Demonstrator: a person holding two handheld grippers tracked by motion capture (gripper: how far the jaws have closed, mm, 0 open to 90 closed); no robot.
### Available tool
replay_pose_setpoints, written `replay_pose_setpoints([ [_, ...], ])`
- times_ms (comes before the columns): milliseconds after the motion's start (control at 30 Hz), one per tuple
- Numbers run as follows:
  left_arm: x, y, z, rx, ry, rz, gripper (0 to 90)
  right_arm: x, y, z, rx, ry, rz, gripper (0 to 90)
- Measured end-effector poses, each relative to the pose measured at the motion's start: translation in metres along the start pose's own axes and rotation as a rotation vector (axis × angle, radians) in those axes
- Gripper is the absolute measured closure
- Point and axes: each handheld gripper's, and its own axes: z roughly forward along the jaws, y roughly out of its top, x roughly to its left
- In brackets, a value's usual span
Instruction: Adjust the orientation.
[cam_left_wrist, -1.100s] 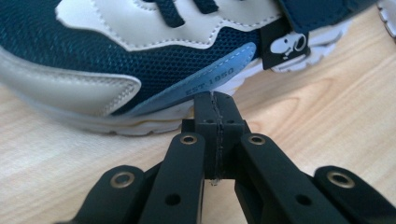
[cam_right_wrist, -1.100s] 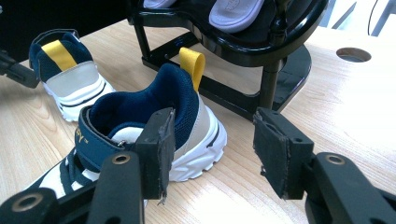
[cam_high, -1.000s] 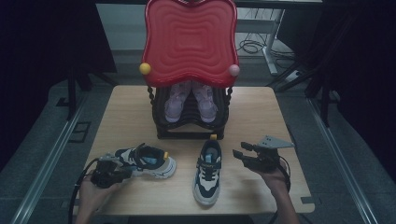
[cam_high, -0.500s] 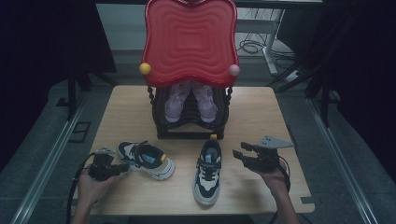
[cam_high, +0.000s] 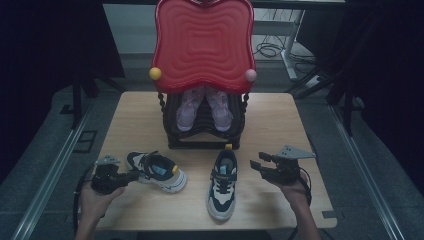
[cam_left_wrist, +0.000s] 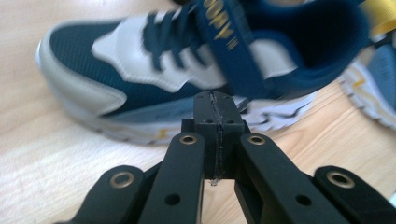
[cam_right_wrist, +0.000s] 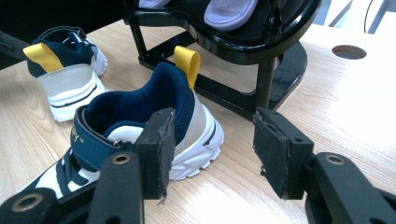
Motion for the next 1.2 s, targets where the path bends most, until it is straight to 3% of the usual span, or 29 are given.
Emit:
replay_pose_setpoints([
  [233, -0.018, 0.021, -0.001, -0.038, -0.031, 0.029, 90.0, 0.001, 0.000, 0.001, 0.004, 0.002, 0.005, 48.5],
  [500, -0.041, 0.048, 0.019, -0.025, -0.073, 0.085, 90.0, 0.002, -0.001, 0.001, 0.009, 0.002, 0.004, 48.5],
  [867, -0.054, 0.078, 0.052, 0.048, -0.118, 0.112, 90.0, 0.000, -0.002, 0.000, 0.005, -0.004, 0.012, 48.4],
  [1200, -0.051, 0.092, 0.079, 0.143, -0.112, 0.118, 90.0, -0.001, -0.002, 0.001, 0.007, -0.001, 0.012, 48.4],
])
